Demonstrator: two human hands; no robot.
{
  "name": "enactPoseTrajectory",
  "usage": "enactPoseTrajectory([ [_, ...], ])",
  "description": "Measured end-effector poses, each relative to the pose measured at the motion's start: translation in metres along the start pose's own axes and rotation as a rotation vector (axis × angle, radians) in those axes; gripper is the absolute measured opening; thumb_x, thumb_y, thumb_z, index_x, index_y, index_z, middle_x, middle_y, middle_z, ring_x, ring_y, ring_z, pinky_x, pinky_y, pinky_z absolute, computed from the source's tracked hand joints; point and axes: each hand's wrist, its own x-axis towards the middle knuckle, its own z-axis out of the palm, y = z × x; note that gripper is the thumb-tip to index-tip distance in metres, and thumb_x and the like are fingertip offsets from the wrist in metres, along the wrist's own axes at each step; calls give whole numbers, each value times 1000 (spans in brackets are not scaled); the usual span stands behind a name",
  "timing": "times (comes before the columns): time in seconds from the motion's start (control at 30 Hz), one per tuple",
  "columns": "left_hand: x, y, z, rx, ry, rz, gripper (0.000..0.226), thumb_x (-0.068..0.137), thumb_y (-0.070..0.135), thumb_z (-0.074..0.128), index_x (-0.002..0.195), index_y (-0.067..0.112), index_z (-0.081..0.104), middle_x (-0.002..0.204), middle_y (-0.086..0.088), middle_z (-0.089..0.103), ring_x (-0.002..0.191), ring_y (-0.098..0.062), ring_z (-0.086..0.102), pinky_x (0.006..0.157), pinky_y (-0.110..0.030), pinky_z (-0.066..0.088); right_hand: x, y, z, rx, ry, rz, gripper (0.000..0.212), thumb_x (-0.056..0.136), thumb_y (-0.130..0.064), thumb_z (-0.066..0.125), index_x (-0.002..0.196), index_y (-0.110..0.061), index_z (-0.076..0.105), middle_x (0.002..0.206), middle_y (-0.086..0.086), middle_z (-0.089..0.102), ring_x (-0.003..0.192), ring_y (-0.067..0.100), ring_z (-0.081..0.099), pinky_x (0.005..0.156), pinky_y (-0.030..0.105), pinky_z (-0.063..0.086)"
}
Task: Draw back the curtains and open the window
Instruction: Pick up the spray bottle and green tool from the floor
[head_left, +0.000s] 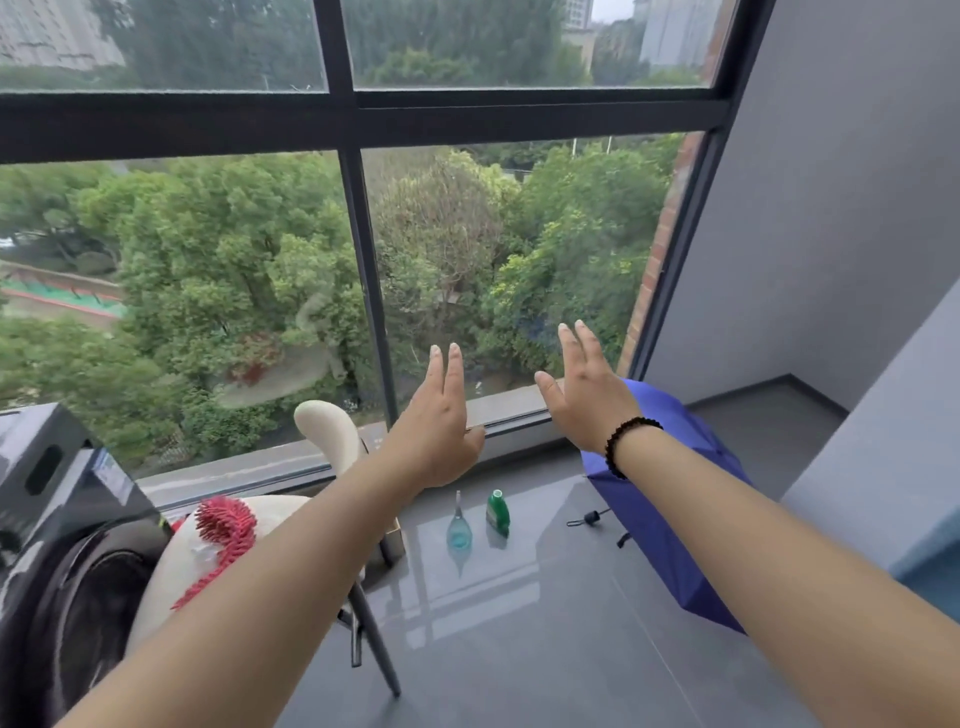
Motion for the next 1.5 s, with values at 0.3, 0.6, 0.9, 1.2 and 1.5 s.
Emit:
enactPoseTrajectory([
  [0.3,72,-15,35,-21,-110,13,93,95,31,52,151,14,-20,159,-8,-26,148,-29,9,111,-37,26,45,37,23,-30,-37,89,67,101,-40,36,153,-10,6,160,10,-1,146,27,16,112,42,29],
  [0.6,176,-68,55,-17,-181,-3,93,97,33,52,151,11,-21,160,-8,-24,148,-29,11,108,-37,29,145,47,80,-40,-109,133,66,101,-40,35,153,-13,5,161,6,-2,146,25,13,114,42,25],
  [0.9,254,-146,94,3,-395,-103,91,98,34,48,150,11,-23,163,-7,-11,149,-21,10,116,-38,24,227,54,160,-40,-287,151,66,101,-40,35,153,-13,6,161,5,-1,146,23,15,111,38,24],
  [1.2,289,-174,120,24,-536,-178,84,99,33,45,152,13,-18,163,-6,-4,149,-22,14,117,-39,24,267,69,196,3,-366,141,66,101,-40,35,153,-16,4,161,6,-2,143,27,22,110,39,27],
  [1.5,341,-172,148,35,-537,-265,81,99,31,43,153,15,-15,162,-7,10,142,-26,31,108,-38,34,326,123,223,-44,-520,95,59,100,-37,40,151,-15,19,160,9,0,144,28,17,111,43,29],
])
